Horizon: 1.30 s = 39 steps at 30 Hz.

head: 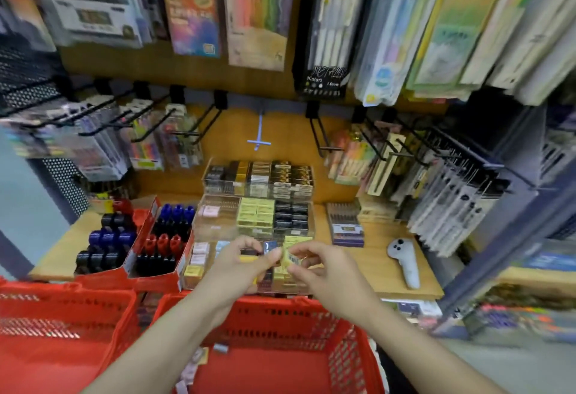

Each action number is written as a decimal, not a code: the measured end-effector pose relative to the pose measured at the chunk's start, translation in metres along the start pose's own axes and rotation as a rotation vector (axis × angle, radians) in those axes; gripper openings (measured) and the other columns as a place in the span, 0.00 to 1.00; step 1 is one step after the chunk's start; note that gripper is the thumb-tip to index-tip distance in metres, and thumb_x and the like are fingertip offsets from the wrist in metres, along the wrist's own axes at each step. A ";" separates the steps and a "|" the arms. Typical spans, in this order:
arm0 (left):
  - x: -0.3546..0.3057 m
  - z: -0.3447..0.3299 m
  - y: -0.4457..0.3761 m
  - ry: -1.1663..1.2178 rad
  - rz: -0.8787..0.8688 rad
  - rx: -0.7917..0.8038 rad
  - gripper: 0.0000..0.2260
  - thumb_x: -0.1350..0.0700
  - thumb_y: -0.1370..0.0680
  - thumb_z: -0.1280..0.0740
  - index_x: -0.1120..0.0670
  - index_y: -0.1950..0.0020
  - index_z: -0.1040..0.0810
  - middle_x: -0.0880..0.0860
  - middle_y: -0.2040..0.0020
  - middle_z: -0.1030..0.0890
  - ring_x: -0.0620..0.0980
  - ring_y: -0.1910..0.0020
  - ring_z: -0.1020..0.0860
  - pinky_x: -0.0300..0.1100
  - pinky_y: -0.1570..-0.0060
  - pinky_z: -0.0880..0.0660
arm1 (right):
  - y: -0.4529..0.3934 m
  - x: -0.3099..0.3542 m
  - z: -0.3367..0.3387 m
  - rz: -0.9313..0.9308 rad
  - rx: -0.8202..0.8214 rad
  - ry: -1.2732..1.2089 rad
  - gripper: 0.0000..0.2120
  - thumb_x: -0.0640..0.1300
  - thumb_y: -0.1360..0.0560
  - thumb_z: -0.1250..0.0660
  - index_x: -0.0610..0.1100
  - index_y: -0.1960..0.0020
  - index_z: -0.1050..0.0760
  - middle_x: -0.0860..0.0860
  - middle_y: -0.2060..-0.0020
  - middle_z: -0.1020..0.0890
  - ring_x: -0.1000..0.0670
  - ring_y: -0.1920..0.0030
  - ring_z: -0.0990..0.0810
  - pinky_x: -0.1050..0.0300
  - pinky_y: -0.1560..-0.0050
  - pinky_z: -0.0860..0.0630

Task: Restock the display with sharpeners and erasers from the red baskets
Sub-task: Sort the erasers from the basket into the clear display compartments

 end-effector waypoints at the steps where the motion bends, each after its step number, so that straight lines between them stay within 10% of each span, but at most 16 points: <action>1: 0.001 0.002 -0.006 -0.002 -0.003 -0.019 0.14 0.45 0.28 0.25 0.50 0.55 0.27 0.47 0.68 0.23 0.43 0.70 0.27 0.34 0.71 0.30 | -0.007 -0.004 -0.003 -0.009 -0.009 0.014 0.10 0.49 0.24 0.29 0.54 0.43 0.21 0.60 0.55 0.20 0.62 0.54 0.21 0.63 0.53 0.20; 7: 0.020 0.008 -0.037 0.046 0.060 -0.072 0.09 0.50 0.25 0.26 0.53 0.50 0.20 0.54 0.61 0.20 0.47 0.69 0.29 0.35 0.76 0.34 | -0.053 -0.043 -0.009 -0.054 -0.093 0.223 0.13 0.51 0.25 0.28 0.49 0.42 0.20 0.58 0.54 0.18 0.65 0.61 0.22 0.77 0.62 0.28; 15: 0.052 0.004 -0.066 0.172 0.276 -0.160 0.05 0.56 0.24 0.26 0.53 0.50 0.17 0.55 0.56 0.18 0.48 0.69 0.29 0.37 0.78 0.35 | -0.071 -0.091 -0.038 0.015 -0.038 0.420 0.16 0.45 0.23 0.31 0.45 0.36 0.22 0.50 0.40 0.22 0.53 0.46 0.21 0.64 0.39 0.27; 22: 0.056 0.001 -0.070 0.110 0.273 -0.131 0.06 0.54 0.25 0.25 0.53 0.50 0.18 0.51 0.70 0.24 0.46 0.75 0.33 0.34 0.79 0.37 | -0.072 -0.101 -0.039 0.016 -0.123 0.378 0.13 0.44 0.26 0.27 0.44 0.42 0.19 0.52 0.47 0.20 0.57 0.54 0.20 0.68 0.46 0.24; 39: 0.058 -0.003 -0.065 0.078 0.286 -0.159 0.11 0.51 0.26 0.25 0.54 0.49 0.20 0.53 0.69 0.27 0.45 0.79 0.37 0.34 0.79 0.37 | -0.079 -0.091 -0.044 0.025 -0.059 0.253 0.14 0.45 0.28 0.25 0.48 0.43 0.19 0.54 0.49 0.23 0.58 0.58 0.22 0.69 0.51 0.24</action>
Point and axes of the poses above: each hand's wrist, its own y-axis away from the middle knuckle, its own z-axis out of the back of the hand, x = y × z, the point moved 2 cm from there along -y, towards the middle knuckle
